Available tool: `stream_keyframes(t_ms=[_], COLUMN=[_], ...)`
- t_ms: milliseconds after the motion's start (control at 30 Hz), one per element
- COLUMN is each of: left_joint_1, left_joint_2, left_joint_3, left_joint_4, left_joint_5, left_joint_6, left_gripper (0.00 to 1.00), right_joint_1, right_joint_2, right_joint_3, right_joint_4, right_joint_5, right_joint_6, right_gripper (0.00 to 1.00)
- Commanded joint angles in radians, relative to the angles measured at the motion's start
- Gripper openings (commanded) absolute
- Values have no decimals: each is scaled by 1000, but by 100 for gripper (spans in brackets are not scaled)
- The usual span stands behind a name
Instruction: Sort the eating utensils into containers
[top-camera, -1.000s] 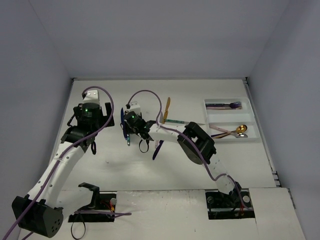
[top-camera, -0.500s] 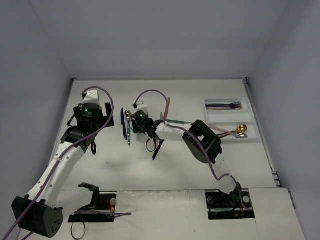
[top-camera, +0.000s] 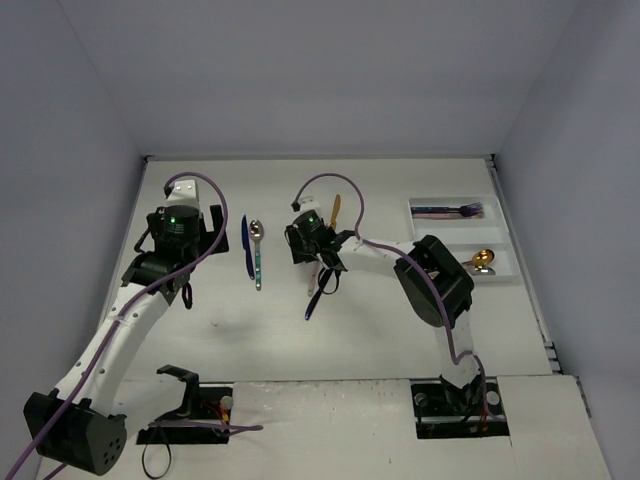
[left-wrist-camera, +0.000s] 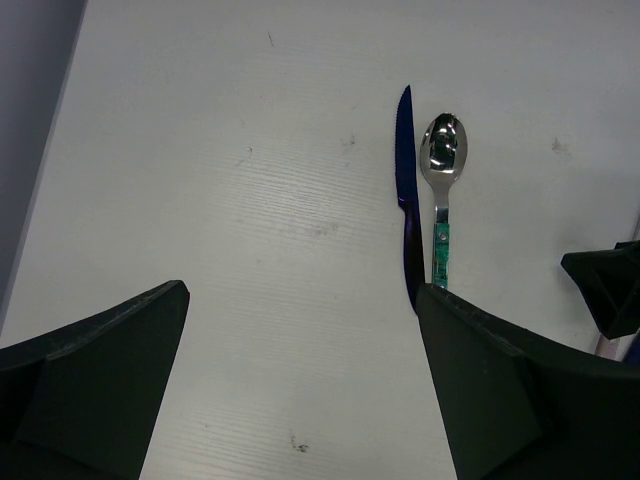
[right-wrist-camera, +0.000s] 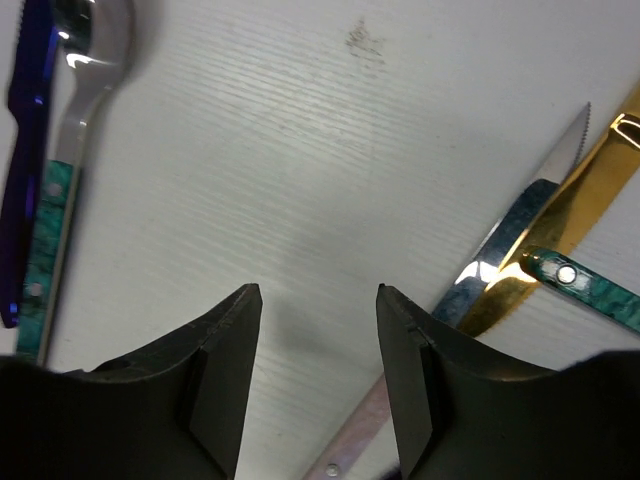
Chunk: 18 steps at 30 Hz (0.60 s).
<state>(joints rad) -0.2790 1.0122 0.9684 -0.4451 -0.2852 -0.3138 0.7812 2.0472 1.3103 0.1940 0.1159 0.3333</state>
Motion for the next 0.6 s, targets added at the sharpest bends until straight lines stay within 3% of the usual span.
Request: stream_keyframes(t_ms=[0, 200, 400, 567], left_joint_1=[9, 8, 9, 9], left_joint_2=[-15, -32, -64, -76], left_joint_3=[9, 7, -3, -10], left_joint_4=[42, 42, 49, 57], left_joint_5=[-14, -38, -77, -95], left_joint_6=[7, 5, -2, -2], left_gripper=[97, 97, 97, 97], right_joint_1=[47, 108, 153, 176], right_joint_2=[-57, 59, 160, 225], right_joint_3=[124, 266, 389, 423], right_joint_4=[22, 26, 27, 32], right_joint_5=[50, 64, 77, 174], right_joint_6=[35, 50, 54, 65], right_gripper=[51, 62, 63, 60])
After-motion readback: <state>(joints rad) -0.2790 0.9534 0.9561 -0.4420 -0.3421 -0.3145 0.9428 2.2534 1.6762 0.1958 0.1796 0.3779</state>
